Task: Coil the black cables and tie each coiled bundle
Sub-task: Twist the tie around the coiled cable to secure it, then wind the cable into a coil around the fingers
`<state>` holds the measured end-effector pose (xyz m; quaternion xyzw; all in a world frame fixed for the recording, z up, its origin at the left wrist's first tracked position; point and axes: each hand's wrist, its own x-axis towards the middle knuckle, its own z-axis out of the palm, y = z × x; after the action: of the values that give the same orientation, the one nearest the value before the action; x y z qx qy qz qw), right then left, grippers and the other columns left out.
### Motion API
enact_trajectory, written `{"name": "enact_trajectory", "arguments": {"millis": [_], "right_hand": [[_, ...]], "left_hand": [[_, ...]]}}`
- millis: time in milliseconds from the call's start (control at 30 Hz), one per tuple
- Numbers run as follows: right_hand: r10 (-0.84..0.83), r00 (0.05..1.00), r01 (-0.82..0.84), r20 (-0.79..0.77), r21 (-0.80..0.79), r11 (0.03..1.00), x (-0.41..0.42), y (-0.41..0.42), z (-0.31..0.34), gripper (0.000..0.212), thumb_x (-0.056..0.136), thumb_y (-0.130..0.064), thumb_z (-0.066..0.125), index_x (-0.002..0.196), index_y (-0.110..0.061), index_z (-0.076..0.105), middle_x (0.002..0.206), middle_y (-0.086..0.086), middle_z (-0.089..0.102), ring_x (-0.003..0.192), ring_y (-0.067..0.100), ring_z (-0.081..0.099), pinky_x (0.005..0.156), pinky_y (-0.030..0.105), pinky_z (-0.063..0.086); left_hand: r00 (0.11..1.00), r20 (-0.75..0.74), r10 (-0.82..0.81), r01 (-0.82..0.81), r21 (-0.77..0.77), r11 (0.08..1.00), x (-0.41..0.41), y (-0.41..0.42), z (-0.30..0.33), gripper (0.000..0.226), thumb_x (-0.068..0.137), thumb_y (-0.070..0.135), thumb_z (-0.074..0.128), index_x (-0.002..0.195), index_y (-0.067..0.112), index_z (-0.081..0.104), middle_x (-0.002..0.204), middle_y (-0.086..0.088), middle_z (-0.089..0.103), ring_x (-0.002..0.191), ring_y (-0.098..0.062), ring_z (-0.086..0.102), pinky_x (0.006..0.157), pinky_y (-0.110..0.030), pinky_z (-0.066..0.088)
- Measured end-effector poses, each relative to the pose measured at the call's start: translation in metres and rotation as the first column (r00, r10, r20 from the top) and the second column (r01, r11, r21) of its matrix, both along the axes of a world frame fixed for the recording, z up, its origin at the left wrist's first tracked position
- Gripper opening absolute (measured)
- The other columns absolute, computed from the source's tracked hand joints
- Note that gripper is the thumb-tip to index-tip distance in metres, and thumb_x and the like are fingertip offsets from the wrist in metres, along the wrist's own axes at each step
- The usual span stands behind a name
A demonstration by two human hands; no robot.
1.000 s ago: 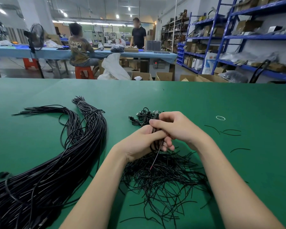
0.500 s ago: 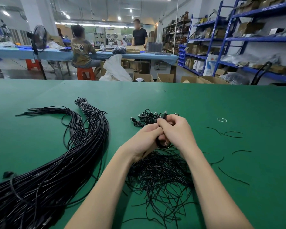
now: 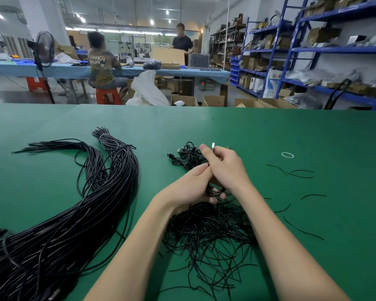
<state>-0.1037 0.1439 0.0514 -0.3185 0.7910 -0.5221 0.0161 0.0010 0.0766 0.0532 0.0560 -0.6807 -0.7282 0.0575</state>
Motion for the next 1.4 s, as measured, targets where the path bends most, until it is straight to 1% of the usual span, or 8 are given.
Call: {"name": "enact_trajectory", "arguments": {"millis": [300, 467, 667, 767, 967, 1067, 1200, 1400], "right_hand": [[0.142, 0.99, -0.14, -0.023, 0.074, 0.987, -0.009, 0.009, 0.012, 0.067, 0.091, -0.06, 0.062, 0.068, 0.001, 0.045, 0.048, -0.011, 0.027, 0.044, 0.011, 0.027, 0.046, 0.026, 0.025], [0.107, 0.985, -0.106, 0.135, -0.013, 0.994, -0.009, 0.004, 0.017, 0.06, 0.092, -0.055, 0.063, 0.049, -0.022, 0.038, 0.042, -0.013, 0.028, 0.034, 0.008, 0.026, 0.035, 0.013, 0.025], [-0.095, 0.974, 0.096, 0.208, 0.006, 0.995, -0.018, -0.004, 0.019, 0.074, 0.091, -0.049, 0.064, 0.035, -0.018, 0.03, 0.037, -0.009, 0.027, 0.031, 0.014, 0.027, 0.035, 0.016, 0.023], [-0.109, 0.972, 0.1, 0.207, 0.057, 0.993, -0.018, -0.005, 0.019, 0.076, 0.091, -0.051, 0.064, 0.031, -0.016, 0.032, 0.035, -0.01, 0.028, 0.028, 0.013, 0.027, 0.033, 0.014, 0.023], [0.118, 0.921, -0.136, 0.371, 0.022, 0.99, -0.016, 0.017, 0.028, 0.043, 0.086, -0.06, 0.07, 0.077, -0.018, 0.065, 0.057, -0.008, 0.057, 0.044, 0.008, 0.048, 0.048, 0.019, 0.04], [0.192, 0.928, -0.184, 0.319, -0.056, 0.981, -0.012, 0.037, 0.021, 0.02, 0.088, -0.035, 0.078, 0.1, -0.019, 0.073, 0.072, -0.011, 0.073, 0.058, 0.002, 0.063, 0.051, 0.016, 0.045], [0.092, 0.964, -0.04, 0.251, -0.205, 0.978, -0.002, 0.043, 0.007, 0.009, 0.087, -0.017, 0.08, 0.09, -0.022, 0.073, 0.065, -0.007, 0.072, 0.057, 0.004, 0.064, 0.049, 0.015, 0.045], [-0.106, 0.971, 0.058, -0.214, -0.22, 0.974, 0.003, 0.039, -0.01, 0.015, 0.083, -0.02, 0.082, 0.083, -0.034, 0.078, 0.081, -0.015, 0.073, 0.059, 0.008, 0.065, 0.06, 0.007, 0.043]], "left_hand": [[0.972, 0.124, -0.2, 0.169, 0.227, 0.959, 0.004, -0.001, 0.006, 0.022, 0.107, 0.026, 0.039, 0.1, 0.011, 0.053, 0.069, -0.001, 0.052, 0.059, -0.013, 0.047, 0.052, -0.02, 0.03], [0.97, 0.156, -0.188, 0.139, 0.281, 0.95, 0.001, 0.003, 0.005, 0.028, 0.107, 0.035, 0.037, 0.092, 0.013, 0.046, 0.065, 0.007, 0.031, 0.049, -0.005, 0.024, 0.041, -0.015, 0.017], [0.971, 0.123, -0.204, 0.115, 0.508, 0.854, -0.005, 0.005, 0.005, 0.026, 0.106, 0.029, 0.031, 0.091, 0.011, 0.043, 0.067, 0.006, 0.03, 0.055, -0.007, 0.017, 0.044, -0.017, 0.014], [0.976, 0.114, -0.183, 0.111, 0.461, 0.88, -0.005, 0.005, 0.002, 0.018, 0.105, 0.02, 0.032, 0.095, 0.01, 0.044, 0.068, 0.005, 0.035, 0.057, -0.007, 0.023, 0.045, -0.016, 0.019], [1.0, 0.017, -0.004, -0.004, 0.443, 0.897, -0.009, 0.003, -0.004, 0.014, 0.107, 0.017, 0.038, 0.101, 0.008, 0.047, 0.066, 0.004, 0.037, 0.056, -0.008, 0.026, 0.046, -0.017, 0.022], [0.998, -0.001, 0.068, -0.06, 0.465, 0.883, -0.01, -0.001, -0.006, 0.016, 0.108, 0.015, 0.037, 0.1, 0.005, 0.048, 0.067, 0.002, 0.037, 0.057, -0.009, 0.026, 0.046, -0.018, 0.023], [0.998, 0.008, 0.059, -0.057, 0.407, 0.912, -0.012, 0.004, -0.009, 0.021, 0.108, 0.017, 0.036, 0.097, 0.005, 0.05, 0.068, 0.002, 0.038, 0.056, -0.009, 0.029, 0.047, -0.018, 0.026], [1.0, 0.026, 0.01, -0.018, 0.346, 0.938, -0.009, 0.0, -0.012, 0.022, 0.107, 0.017, 0.038, 0.097, 0.006, 0.053, 0.068, 0.003, 0.041, 0.058, -0.01, 0.03, 0.05, -0.02, 0.026]]}}
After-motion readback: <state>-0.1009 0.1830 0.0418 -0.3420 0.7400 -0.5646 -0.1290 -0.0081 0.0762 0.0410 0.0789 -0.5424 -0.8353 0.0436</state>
